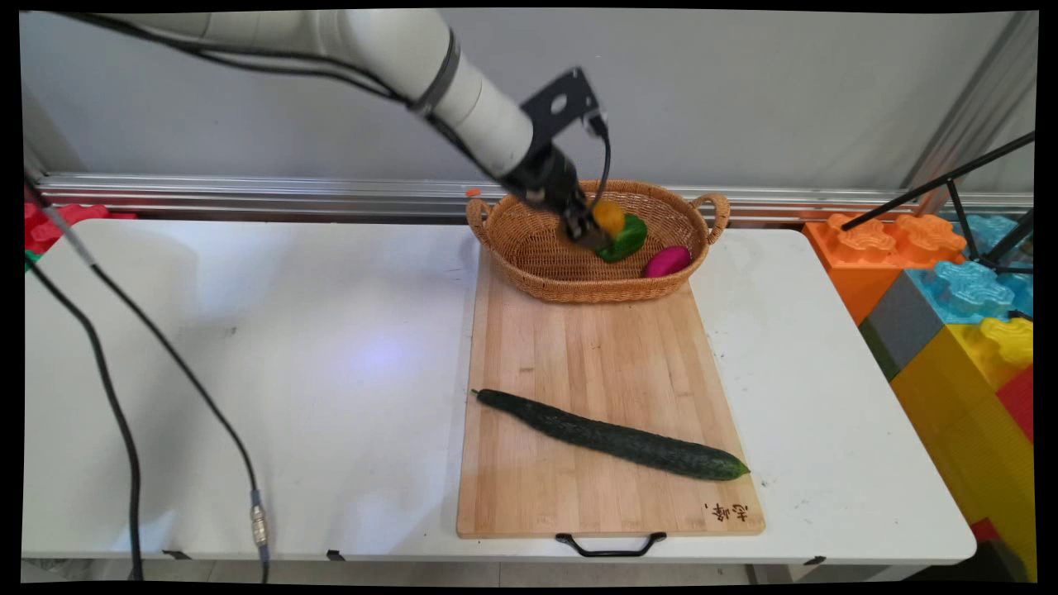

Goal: Place the picked object in the vegetable basket

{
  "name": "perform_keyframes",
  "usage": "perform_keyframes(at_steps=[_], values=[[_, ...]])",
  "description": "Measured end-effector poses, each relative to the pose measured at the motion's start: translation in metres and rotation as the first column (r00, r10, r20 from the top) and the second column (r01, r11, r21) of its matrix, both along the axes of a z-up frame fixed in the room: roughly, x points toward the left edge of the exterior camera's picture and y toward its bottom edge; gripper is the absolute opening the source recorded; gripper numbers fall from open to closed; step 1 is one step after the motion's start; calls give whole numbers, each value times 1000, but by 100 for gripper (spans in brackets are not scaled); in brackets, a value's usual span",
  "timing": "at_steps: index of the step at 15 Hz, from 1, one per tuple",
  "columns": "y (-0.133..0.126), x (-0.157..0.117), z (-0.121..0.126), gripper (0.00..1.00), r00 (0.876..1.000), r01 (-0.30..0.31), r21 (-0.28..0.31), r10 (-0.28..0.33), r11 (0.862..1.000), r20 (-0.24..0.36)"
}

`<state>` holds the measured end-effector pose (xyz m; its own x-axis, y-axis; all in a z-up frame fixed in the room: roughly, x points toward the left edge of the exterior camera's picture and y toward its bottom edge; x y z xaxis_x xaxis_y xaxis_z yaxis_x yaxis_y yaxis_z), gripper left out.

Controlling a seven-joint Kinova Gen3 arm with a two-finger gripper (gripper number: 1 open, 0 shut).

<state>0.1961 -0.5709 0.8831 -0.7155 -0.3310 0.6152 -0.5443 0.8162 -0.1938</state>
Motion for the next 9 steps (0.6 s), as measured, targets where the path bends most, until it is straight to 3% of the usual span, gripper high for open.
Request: perform_keyframes(at_steps=[4,9], values=[[-38,18,-3,0,996,-85,-44,87,995,26],[-74,40,-39,0,982,-177,-38,180,983,63]])
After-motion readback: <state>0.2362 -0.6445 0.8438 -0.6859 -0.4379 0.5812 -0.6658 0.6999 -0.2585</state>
